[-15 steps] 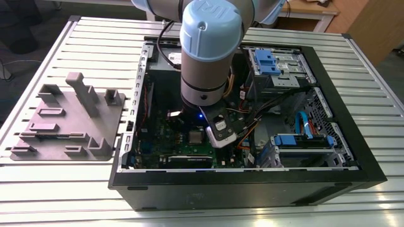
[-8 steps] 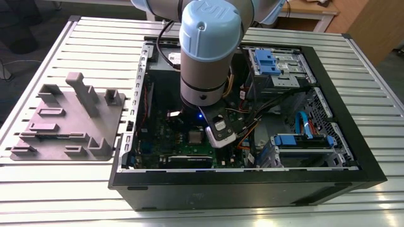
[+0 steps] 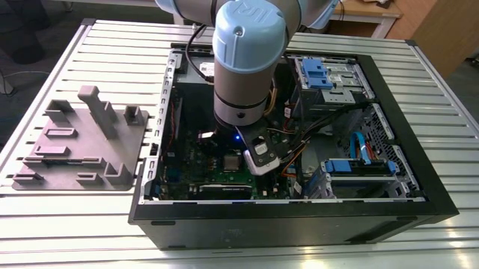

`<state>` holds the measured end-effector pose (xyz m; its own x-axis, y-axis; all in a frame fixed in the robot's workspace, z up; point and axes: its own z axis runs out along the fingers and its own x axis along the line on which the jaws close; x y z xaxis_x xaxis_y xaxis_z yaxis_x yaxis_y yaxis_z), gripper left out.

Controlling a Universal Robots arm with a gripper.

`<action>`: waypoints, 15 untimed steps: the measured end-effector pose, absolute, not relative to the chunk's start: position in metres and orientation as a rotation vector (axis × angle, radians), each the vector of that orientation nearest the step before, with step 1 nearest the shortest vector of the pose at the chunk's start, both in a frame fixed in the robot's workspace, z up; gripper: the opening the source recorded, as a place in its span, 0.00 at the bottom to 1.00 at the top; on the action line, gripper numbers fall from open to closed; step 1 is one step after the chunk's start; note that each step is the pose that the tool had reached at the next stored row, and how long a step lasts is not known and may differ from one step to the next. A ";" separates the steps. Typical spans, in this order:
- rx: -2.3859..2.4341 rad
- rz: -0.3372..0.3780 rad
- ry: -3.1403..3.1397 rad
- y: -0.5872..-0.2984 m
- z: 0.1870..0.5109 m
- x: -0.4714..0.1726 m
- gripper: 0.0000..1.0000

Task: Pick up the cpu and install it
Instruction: 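Place the cpu into insertion slot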

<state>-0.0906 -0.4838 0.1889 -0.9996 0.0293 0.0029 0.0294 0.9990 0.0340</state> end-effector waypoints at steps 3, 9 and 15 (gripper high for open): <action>-0.046 -0.054 -3.138 -0.484 0.189 -0.091 0.47; -0.046 -0.054 -3.139 -0.484 0.188 -0.091 0.47; -0.046 -0.054 -3.139 -0.484 0.188 -0.091 0.47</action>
